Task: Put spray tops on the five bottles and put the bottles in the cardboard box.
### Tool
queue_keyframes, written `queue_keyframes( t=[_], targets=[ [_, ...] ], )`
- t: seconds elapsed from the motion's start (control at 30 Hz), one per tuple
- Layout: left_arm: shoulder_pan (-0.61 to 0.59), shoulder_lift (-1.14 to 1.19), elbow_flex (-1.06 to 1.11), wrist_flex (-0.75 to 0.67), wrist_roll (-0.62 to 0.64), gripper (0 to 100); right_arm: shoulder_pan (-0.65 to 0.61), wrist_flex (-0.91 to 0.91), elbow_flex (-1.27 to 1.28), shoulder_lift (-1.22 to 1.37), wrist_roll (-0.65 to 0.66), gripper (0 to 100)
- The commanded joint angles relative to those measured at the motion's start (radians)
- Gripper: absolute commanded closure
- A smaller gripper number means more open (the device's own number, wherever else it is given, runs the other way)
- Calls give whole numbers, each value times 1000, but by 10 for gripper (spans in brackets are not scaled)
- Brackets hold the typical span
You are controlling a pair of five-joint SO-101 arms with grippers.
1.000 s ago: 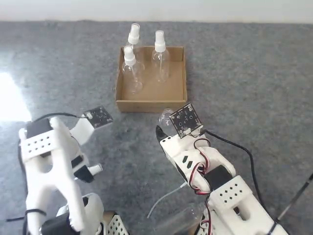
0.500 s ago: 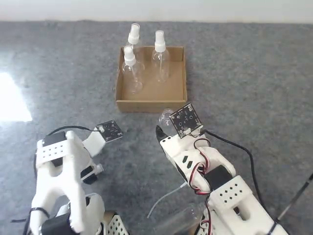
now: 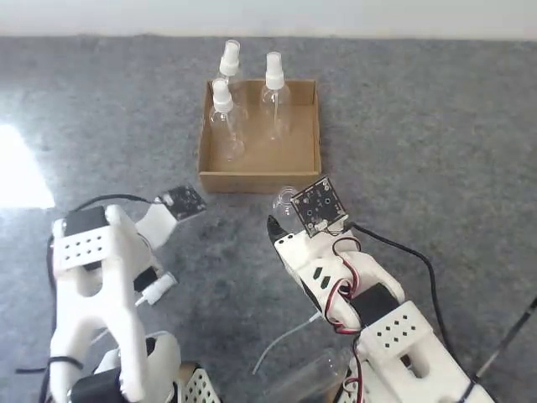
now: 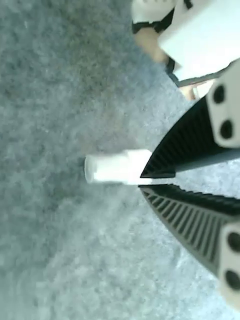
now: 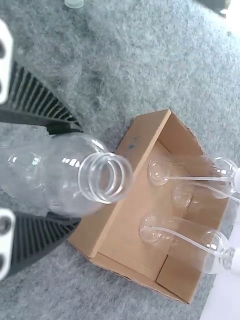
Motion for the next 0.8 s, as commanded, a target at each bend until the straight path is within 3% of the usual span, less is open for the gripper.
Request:
queue_keyframes(
  t=[0.0, 0.2, 0.4, 0.77],
  targets=[
    [2, -34, -93, 74, 34, 987, 15, 7, -72, -21, 11, 858],
    [0, -26, -79, 80, 46, 977, 15, 7, -72, -21, 11, 858],
    [5, -26, -8, 66, 137, 770, 15, 7, -72, -21, 11, 858],
    [6, -25, 189, -169, 146, 765, 15, 7, -72, -21, 11, 858]
  ],
)
